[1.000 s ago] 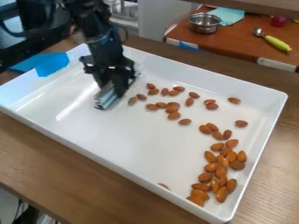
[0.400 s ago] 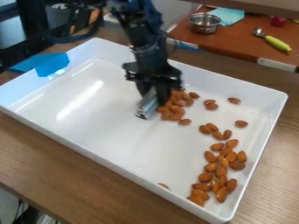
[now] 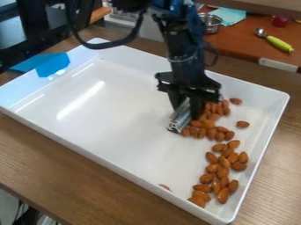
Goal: Sweep into pile
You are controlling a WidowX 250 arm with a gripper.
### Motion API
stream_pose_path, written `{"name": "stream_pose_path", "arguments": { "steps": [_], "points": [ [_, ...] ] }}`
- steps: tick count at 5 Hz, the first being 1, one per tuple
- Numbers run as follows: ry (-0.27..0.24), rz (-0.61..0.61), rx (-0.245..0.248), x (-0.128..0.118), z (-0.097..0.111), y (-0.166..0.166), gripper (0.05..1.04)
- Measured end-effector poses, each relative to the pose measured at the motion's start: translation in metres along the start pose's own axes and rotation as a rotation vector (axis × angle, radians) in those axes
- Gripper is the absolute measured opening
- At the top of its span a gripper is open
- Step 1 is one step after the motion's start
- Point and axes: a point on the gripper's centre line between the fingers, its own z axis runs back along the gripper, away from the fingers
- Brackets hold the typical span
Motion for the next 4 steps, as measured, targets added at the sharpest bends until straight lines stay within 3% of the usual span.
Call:
{"name": "stream_pose_path", "arguments": {
  "steps": [2,4],
  "points": [
    [0.006,-0.132,0.051,-0.004,-0.004,-0.024,0.38],
    [0.0,-0.218,0.046,-0.018,-0.004,-0.047,0.38]
  ]
}}
